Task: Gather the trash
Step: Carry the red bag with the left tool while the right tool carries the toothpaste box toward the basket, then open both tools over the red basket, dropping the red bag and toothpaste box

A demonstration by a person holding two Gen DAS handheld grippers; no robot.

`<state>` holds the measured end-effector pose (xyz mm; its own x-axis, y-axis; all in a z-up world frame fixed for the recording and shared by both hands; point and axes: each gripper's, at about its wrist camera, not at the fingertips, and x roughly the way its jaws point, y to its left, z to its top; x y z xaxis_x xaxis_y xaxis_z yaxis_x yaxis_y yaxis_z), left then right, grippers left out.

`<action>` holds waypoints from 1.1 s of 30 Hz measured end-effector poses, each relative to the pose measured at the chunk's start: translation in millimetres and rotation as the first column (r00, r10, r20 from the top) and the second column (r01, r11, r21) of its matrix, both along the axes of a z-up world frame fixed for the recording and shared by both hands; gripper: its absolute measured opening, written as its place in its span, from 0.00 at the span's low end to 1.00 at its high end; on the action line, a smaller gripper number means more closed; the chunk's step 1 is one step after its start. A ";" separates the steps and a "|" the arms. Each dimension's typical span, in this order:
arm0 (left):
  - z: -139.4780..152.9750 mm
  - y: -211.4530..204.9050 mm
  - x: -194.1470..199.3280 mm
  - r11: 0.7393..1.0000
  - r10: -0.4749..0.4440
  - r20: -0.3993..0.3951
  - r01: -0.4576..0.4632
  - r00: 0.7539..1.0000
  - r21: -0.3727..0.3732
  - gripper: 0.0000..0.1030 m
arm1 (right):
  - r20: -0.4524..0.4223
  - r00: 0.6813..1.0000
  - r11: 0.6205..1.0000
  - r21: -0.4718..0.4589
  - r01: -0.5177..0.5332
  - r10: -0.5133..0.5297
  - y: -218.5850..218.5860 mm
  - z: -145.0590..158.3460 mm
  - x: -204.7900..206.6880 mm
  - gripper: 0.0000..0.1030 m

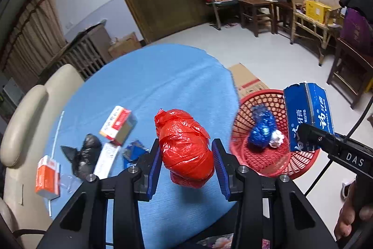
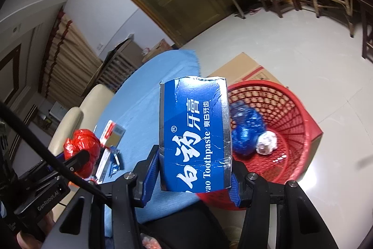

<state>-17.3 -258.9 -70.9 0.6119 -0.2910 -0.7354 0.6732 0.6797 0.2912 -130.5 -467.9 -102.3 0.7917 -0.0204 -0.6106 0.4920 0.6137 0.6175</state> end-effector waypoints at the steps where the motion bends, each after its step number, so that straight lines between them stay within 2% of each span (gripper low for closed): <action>1: -2.0 -3.1 0.4 1.000 -0.009 -0.010 0.009 1.000 0.001 0.43 | -0.006 1.000 1.000 0.003 0.010 -0.010 -3.5 -2.2 -1.9 0.52; 6: -17.7 -25.5 -0.2 0.997 -0.069 -0.074 0.070 0.995 0.011 0.43 | -0.039 0.998 0.998 0.023 0.059 -0.058 -19.8 -16.8 -10.9 0.53; 11: -33.1 -48.6 -3.4 0.991 -0.129 -0.152 0.133 0.980 0.015 0.43 | -0.063 0.994 0.994 0.055 0.093 -0.089 -33.3 -30.4 -19.4 0.53; 22: -47.1 -86.2 -10.8 0.975 -0.214 -0.222 0.221 0.951 0.007 0.49 | -0.092 0.991 0.985 0.129 0.112 -0.100 -47.1 -50.0 -25.8 0.56; 27: -47.5 -85.2 -5.7 0.975 -0.216 -0.227 0.221 0.950 0.000 0.59 | -0.088 0.989 0.983 0.128 0.129 -0.118 -51.3 -49.5 -29.9 0.57; 33: -37.8 -65.8 13.5 0.986 -0.169 -0.240 0.165 0.956 -0.035 0.60 | -0.077 0.988 0.984 0.113 0.141 -0.133 -54.3 -41.2 -32.5 0.57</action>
